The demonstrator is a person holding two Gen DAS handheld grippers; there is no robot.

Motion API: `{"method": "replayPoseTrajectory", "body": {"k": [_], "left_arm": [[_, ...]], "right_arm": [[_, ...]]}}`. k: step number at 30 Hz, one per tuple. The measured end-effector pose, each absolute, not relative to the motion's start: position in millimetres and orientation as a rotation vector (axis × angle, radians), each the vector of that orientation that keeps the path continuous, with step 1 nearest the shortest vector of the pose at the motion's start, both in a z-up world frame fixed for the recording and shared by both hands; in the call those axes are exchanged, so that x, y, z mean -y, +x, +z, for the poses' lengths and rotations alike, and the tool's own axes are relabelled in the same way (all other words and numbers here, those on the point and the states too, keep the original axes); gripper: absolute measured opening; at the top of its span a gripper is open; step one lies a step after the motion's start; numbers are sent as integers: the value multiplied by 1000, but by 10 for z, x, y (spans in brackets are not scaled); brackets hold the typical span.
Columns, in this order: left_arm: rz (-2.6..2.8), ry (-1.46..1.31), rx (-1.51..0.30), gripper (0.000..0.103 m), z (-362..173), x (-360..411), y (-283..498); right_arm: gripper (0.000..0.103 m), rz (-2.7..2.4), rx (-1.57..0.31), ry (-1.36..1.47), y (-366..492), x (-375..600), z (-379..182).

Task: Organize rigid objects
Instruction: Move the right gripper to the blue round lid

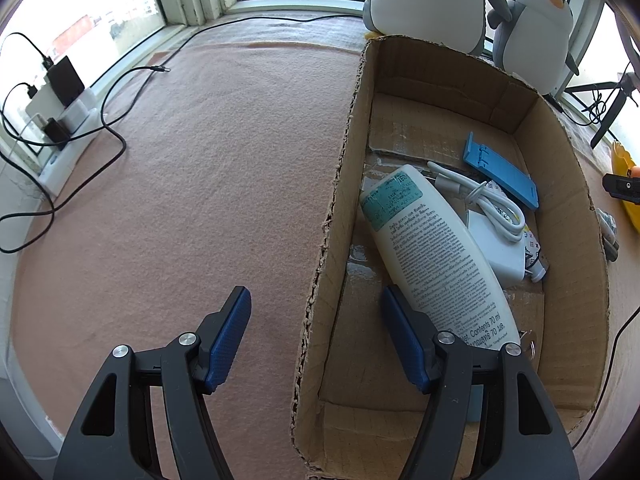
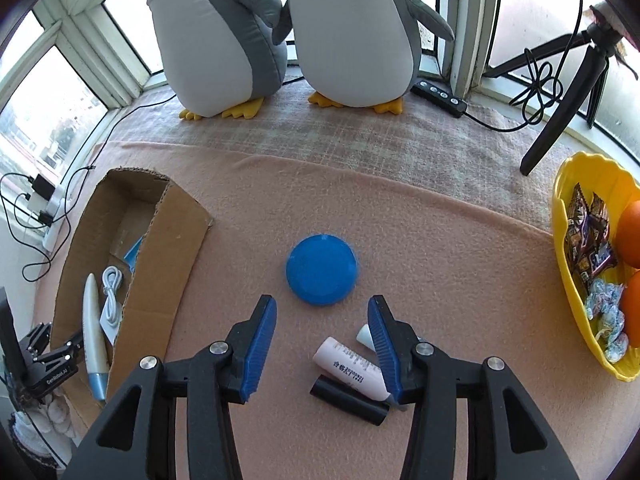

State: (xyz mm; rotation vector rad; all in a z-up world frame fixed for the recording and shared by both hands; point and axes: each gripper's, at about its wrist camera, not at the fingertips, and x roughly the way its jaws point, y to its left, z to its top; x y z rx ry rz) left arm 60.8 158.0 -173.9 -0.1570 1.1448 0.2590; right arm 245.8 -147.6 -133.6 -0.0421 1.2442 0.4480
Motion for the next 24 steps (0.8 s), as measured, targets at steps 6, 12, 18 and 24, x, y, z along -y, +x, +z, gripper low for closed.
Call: {"method": "replayPoseTrajectory", "body": {"k": [6, 12, 18, 24], "left_arm": [[258, -158, -1146, 69, -1745, -1586, 609], [258, -158, -1146, 69, -1745, -1587, 611], [260, -155, -1145, 69, -1747, -1591, 609], [261, -155, -1145, 69, -1749, -1588, 607]], "right_arm": [[50, 432, -1275, -2, 2625, 1489, -1466], [54, 427, -1300, -4, 2725, 1440, -1560], [57, 411, -1322, -28, 2784, 1368, -1640], [58, 404, -1338, -101, 2801, 1193, -1745]]}}
